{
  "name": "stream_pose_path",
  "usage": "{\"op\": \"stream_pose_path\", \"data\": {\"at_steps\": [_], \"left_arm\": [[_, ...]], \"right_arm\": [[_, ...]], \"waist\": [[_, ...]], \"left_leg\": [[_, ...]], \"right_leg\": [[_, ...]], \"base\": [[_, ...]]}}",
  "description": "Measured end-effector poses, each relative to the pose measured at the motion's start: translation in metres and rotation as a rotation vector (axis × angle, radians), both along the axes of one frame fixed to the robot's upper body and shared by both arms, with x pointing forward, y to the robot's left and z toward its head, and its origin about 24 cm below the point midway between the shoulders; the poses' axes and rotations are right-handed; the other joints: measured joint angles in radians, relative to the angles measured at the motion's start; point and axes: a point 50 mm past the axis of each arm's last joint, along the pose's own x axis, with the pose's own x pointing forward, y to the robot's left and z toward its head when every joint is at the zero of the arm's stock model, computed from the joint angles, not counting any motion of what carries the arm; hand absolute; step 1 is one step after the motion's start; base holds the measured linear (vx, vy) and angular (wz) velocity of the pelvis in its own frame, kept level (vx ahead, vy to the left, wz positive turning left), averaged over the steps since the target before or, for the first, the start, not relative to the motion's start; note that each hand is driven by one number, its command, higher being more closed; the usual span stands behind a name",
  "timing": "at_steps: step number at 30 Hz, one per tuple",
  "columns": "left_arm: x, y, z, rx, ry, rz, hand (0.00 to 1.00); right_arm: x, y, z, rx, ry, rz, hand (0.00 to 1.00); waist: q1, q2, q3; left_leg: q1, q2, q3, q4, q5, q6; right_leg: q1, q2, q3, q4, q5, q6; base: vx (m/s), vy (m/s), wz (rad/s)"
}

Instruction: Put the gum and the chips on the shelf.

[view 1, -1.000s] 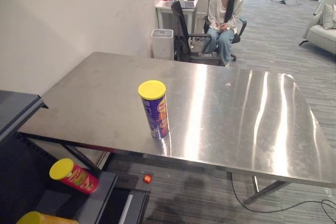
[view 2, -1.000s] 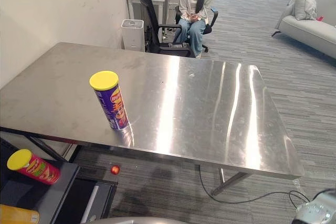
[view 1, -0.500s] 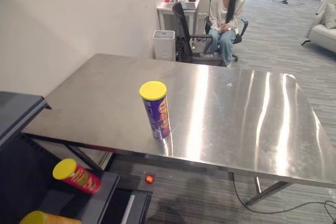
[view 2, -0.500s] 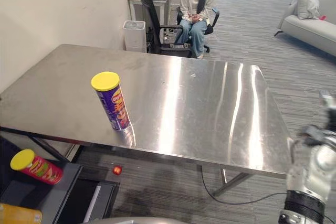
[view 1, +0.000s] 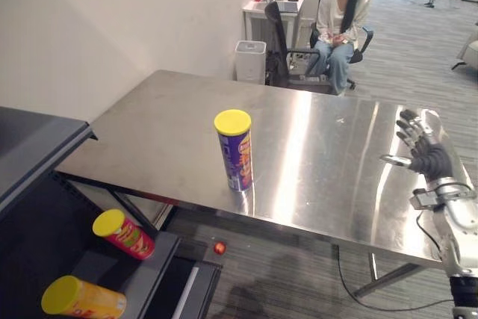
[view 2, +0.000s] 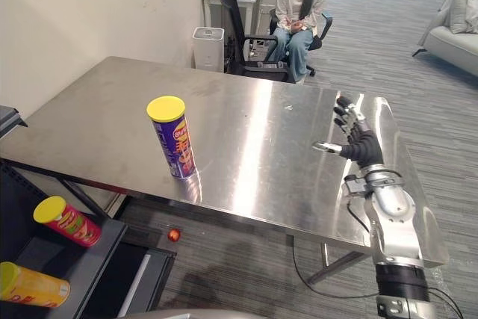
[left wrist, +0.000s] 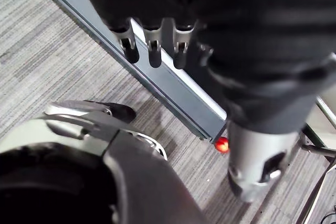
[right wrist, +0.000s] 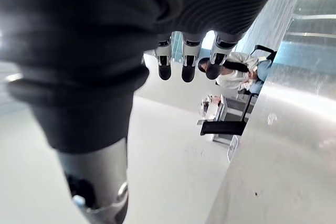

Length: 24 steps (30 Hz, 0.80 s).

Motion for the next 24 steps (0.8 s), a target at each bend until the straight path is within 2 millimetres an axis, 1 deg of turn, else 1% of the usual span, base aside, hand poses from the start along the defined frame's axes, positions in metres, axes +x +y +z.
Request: {"op": "stream_pose_path", "data": {"at_steps": [3, 6, 10, 12, 16, 18, 20, 24], "left_arm": [[0.0, 0.001, 0.0, 0.003, 0.009, -0.019, 0.0], [0.001, 0.002, 0.0, 0.007, 0.014, -0.043, 0.0], [0.0, 0.002, 0.0, 0.007, 0.018, -0.048, 0.0], [0.001, 0.002, 0.0, 0.007, 0.019, -0.052, 0.0], [0.002, 0.003, 0.0, 0.011, 0.018, -0.059, 0.0], [0.004, 0.003, 0.0, 0.009, 0.017, -0.061, 0.0], [0.006, 0.003, 0.0, 0.006, 0.016, -0.062, 0.0], [0.007, 0.003, 0.0, 0.007, 0.014, -0.062, 0.0]], "right_arm": [[0.006, 0.012, 0.001, -0.009, -0.001, 0.052, 0.0], [0.011, 0.021, 0.004, -0.015, -0.007, 0.088, 0.0], [0.016, 0.035, 0.004, -0.025, -0.003, 0.149, 0.0], [0.017, 0.04, 0.002, -0.015, 0.003, 0.162, 0.0], [0.022, 0.056, -0.001, -0.017, 0.012, 0.227, 0.0], [0.027, 0.067, -0.002, -0.021, 0.015, 0.251, 0.0], [0.029, 0.07, -0.006, -0.022, 0.029, 0.26, 0.0], [0.032, 0.084, -0.005, -0.008, 0.022, 0.302, 0.0]], "waist": [[0.0, -0.001, 0.013], [0.002, -0.001, 0.019], [0.006, -0.01, 0.028], [0.005, -0.012, 0.036], [0.009, -0.015, 0.041], [0.018, -0.014, 0.044], [0.028, -0.014, 0.044], [0.029, -0.015, 0.054]], "left_leg": [[0.0, -0.001, -0.02, 0.0, 0.002, 0.002], [-0.002, -0.003, -0.026, -0.009, 0.009, 0.003], [-0.001, -0.006, -0.035, -0.019, 0.016, 0.006], [0.0, -0.007, -0.05, -0.019, 0.017, 0.008], [0.0, -0.009, -0.058, -0.037, 0.032, 0.011], [0.0, -0.009, -0.059, -0.038, 0.034, 0.012], [0.0, -0.01, -0.063, -0.038, 0.036, 0.013], [0.0, -0.012, -0.083, -0.061, 0.058, 0.013]], "right_leg": [[0.014, -0.001, -0.02, -0.001, 0.0, 0.0], [0.014, -0.001, -0.026, -0.001, 0.0, 0.0], [0.019, -0.003, -0.036, -0.001, 0.001, -0.001], [0.029, -0.004, -0.048, -0.002, 0.001, -0.001], [0.028, -0.004, -0.059, -0.002, 0.004, -0.006], [0.028, -0.004, -0.062, -0.002, 0.007, -0.01], [0.03, -0.005, -0.068, -0.002, 0.007, -0.01], [0.032, -0.004, -0.083, -0.003, 0.007, -0.01]], "base": [[0.0, -0.002, 0.18], [0.0, 0.0, 0.09], [0.01, 0.002, 0.07], [0.0, -0.002, 0.18], [-0.01, -0.003, 0.09], [-0.01, -0.003, 0.02], [-0.02, -0.008, 0.07], [-0.02, -0.018, 0.13]]}}
